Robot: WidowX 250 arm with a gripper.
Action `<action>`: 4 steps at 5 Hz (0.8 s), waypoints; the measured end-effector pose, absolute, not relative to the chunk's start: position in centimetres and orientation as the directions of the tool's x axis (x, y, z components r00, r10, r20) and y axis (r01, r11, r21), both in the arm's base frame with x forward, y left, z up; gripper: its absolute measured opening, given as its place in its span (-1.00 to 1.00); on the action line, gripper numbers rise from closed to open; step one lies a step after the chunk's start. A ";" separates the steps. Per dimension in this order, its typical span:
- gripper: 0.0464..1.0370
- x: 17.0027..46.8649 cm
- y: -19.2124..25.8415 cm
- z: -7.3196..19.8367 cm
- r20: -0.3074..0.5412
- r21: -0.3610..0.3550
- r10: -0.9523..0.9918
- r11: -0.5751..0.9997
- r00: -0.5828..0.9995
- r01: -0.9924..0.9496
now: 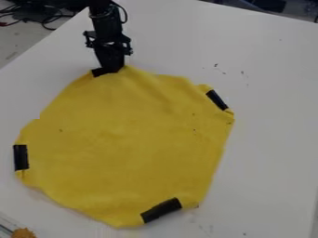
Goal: Fold the cloth top left to bottom right
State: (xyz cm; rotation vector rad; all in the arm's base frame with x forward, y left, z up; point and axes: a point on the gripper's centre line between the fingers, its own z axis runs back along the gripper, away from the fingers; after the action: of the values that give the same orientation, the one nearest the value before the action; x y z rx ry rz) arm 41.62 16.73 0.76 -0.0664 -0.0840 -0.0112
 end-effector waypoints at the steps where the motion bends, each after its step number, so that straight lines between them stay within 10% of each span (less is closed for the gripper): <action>1: -0.76 41.4 16.5 0.5 0.085 -0.069 -0.019 0.997 0.996 0.025; 4: -0.98 43.5 13.9 5.3 0.153 0.076 -0.131 0.990 0.979 0.121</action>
State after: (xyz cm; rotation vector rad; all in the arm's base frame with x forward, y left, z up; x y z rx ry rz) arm 43.51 13.85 5.29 0.0661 -0.1588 -0.1272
